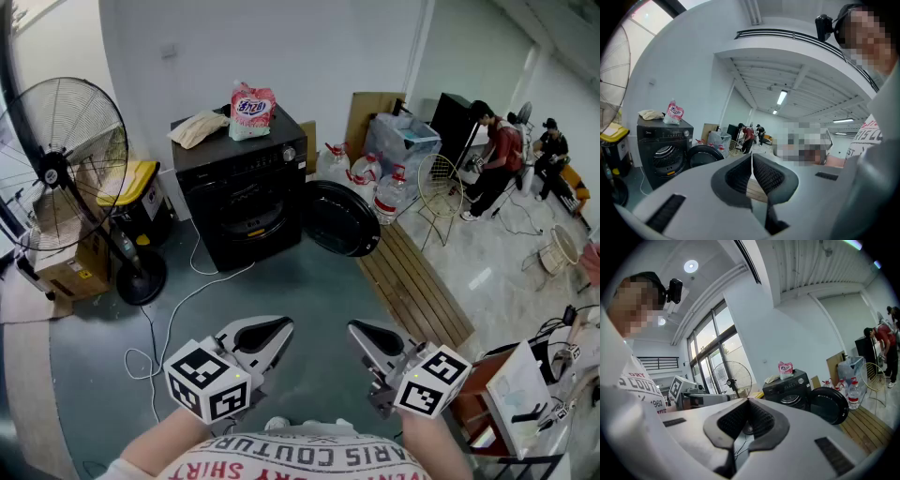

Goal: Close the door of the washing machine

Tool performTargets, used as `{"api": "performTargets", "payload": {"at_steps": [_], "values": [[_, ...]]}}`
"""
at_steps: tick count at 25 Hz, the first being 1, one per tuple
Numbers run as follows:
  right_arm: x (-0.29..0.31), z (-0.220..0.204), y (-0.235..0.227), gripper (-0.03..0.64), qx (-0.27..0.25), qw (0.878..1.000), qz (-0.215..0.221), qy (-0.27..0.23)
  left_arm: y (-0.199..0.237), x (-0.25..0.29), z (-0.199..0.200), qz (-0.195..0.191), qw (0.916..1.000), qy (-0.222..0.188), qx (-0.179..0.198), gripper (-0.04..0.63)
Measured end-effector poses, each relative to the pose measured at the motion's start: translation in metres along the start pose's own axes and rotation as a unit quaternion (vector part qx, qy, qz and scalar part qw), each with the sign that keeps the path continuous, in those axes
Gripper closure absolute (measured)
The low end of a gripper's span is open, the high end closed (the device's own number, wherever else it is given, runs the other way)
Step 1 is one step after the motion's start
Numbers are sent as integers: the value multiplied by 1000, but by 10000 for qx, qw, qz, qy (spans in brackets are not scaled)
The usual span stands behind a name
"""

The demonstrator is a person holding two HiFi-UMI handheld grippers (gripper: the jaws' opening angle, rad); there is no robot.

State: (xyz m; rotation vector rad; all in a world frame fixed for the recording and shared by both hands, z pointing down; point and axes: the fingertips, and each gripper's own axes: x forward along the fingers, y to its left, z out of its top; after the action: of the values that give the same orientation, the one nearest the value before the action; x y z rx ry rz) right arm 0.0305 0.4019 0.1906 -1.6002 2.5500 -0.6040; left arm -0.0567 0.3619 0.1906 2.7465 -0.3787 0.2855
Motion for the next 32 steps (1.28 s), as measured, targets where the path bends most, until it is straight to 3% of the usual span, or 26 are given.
{"api": "performTargets", "payload": {"at_steps": [21,27,32], "values": [[51,-36,-2,594,478,9982,-347,70,65,-19,-28,-161,9994,207,-220,561],[63,-31,-41,592,555,9980,-278,94,83,17,-19,-104,9995,259,-158,561],[79,-24,-103,592,687,9974,-151,120,111,71,-12,60,9992,346,-198,561]]}}
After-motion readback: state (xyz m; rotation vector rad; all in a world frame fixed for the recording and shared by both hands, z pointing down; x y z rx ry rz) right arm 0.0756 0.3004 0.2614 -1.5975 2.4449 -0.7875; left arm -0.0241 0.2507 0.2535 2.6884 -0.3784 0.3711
